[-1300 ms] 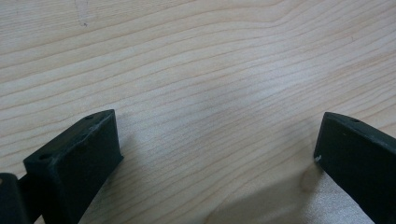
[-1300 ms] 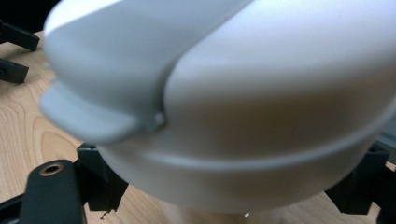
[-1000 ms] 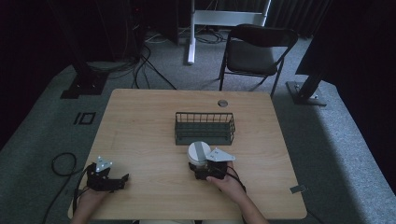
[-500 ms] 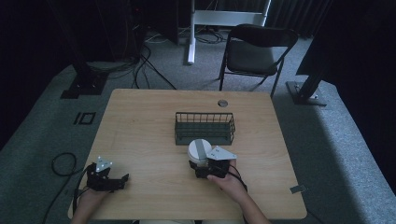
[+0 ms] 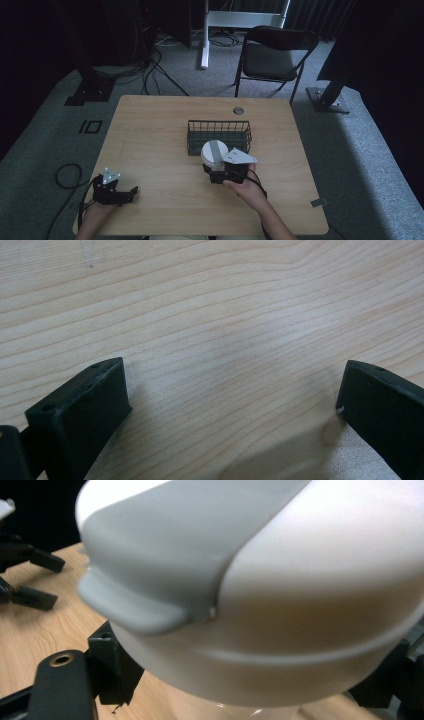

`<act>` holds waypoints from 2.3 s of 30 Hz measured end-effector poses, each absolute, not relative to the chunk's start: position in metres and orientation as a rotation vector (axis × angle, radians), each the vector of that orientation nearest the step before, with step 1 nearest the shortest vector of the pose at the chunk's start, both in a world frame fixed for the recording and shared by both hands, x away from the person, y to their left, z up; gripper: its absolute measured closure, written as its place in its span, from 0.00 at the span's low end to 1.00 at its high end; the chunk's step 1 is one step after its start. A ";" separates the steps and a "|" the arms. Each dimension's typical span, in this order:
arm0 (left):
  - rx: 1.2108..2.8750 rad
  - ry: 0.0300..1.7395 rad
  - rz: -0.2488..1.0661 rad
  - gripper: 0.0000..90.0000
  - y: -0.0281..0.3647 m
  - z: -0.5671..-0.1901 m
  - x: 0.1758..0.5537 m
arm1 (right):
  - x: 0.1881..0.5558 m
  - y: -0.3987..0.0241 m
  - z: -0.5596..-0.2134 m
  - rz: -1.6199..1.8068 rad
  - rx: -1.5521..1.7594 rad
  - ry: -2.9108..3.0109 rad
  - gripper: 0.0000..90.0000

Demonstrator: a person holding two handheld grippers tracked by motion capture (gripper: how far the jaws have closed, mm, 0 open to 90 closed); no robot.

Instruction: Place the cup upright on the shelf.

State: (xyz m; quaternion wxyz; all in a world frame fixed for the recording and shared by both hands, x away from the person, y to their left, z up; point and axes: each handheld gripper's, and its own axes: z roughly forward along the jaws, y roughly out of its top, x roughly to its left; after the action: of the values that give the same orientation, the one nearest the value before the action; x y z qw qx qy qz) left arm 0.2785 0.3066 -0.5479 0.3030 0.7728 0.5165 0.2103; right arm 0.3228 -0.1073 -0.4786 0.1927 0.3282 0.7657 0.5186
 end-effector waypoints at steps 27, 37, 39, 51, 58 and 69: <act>2.049 1.369 0.557 0.01 0.307 -0.548 0.278 | 0.359 -0.106 -0.430 1.401 0.940 2.007 0.20; 2.048 1.370 0.557 0.01 0.307 -0.548 0.278 | 0.378 -0.109 -0.426 1.356 1.024 1.930 0.20; 2.048 1.370 0.557 0.01 0.307 -0.548 0.278 | 0.381 -0.109 -0.427 1.344 1.031 1.921 0.20; 2.048 1.369 0.557 0.01 0.307 -0.548 0.278 | 0.405 -0.107 -0.431 1.296 1.139 1.851 0.20; 2.047 1.370 0.557 0.01 0.307 -0.548 0.278 | 0.416 -0.104 -0.435 1.239 1.194 1.842 0.20; 2.048 1.370 0.557 0.01 0.307 -0.548 0.278 | 0.430 -0.095 -0.449 1.197 1.248 1.879 0.20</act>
State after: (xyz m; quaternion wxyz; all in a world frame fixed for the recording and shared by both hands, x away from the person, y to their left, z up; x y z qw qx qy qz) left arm 0.2784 0.3066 -0.5479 0.3030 0.7726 0.5168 0.2102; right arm 0.4302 -0.0948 -0.4491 0.2898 0.4676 0.7043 0.4488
